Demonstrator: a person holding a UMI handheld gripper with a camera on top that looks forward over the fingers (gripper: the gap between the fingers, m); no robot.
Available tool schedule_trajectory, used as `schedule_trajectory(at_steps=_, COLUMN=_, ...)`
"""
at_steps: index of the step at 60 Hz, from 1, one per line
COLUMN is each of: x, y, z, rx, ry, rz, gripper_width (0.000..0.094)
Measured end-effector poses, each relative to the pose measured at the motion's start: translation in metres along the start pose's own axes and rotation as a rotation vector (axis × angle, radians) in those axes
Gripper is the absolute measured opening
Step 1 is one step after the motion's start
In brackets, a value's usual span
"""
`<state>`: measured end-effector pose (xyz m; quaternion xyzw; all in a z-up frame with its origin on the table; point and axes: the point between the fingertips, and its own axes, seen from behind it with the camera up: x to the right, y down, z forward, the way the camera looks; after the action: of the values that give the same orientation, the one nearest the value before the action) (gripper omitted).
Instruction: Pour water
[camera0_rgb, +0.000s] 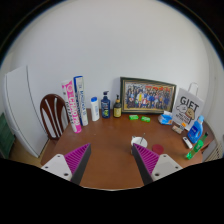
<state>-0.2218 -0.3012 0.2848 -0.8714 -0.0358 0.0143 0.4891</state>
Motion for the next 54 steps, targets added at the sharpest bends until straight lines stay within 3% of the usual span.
schedule_trajectory(at_steps=10, x=0.051, y=0.001, z=0.002, rx=-0.016, ry=0.062, rz=0.026, gripper_width=0.0857)
schedule_trajectory(at_steps=11, x=0.062, y=0.019, z=0.002, rx=0.008, ry=0.065, rz=0.015, gripper_width=0.0858)
schedule_trajectory(at_steps=12, x=0.064, y=0.002, z=0.001, rx=-0.017, ry=0.076, rz=0.026, gripper_width=0.0856)
schedule_trajectory(at_steps=28, x=0.21, y=0.072, z=-0.008, rx=0.022, ry=0.143, rz=0.039, gripper_width=0.0852)
schedule_trajectory(at_steps=38, x=0.317, y=0.125, z=-0.009, rx=-0.01, ry=0.161, rz=0.061, gripper_width=0.0855)
schedule_trajectory(at_steps=54, x=0.477, y=0.165, z=0.023, rx=0.023, ry=0.192, rz=0.065, gripper_width=0.0855)
